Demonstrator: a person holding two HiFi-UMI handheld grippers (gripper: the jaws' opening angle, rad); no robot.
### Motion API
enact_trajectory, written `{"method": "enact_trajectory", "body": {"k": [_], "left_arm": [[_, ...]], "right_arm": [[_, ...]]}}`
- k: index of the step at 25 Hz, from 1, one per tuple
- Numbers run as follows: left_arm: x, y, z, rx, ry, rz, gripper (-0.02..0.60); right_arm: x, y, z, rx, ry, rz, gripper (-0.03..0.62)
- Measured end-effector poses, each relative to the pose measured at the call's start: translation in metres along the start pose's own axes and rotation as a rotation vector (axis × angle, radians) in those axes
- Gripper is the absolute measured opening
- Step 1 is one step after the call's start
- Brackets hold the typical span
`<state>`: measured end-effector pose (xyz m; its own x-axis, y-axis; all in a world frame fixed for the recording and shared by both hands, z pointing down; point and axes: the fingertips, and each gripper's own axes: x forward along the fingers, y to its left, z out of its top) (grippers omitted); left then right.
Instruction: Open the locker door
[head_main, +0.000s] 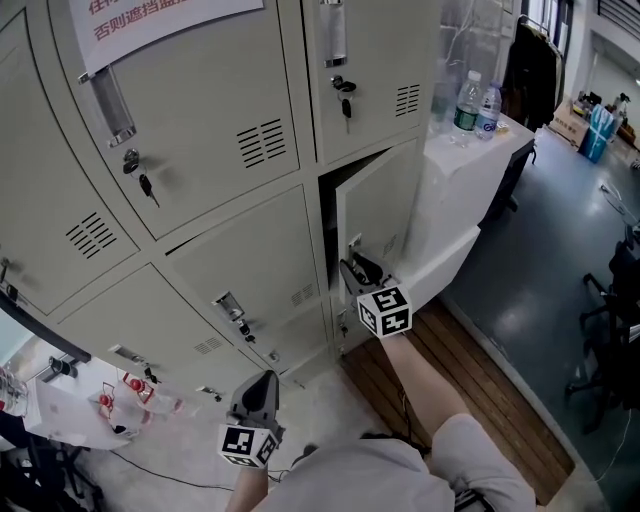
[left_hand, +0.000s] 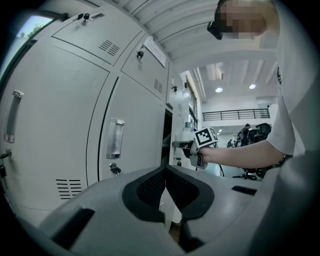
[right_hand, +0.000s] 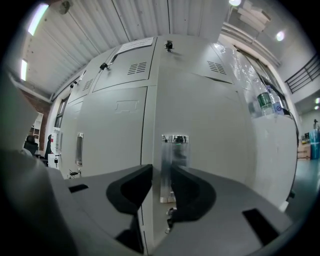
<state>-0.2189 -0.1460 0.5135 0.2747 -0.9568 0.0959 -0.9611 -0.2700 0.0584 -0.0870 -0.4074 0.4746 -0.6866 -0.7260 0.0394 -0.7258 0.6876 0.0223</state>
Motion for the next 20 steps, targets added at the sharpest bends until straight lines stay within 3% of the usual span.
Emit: {"method": "enact_trajectory", "body": {"k": [20], "left_arm": [[0.028,-0.052,-0.004,-0.012,0.027,-0.223,0.008]], "right_arm": [[-0.085,-0.031,-0.006,-0.016,0.032,-0.117,0.132]]}}
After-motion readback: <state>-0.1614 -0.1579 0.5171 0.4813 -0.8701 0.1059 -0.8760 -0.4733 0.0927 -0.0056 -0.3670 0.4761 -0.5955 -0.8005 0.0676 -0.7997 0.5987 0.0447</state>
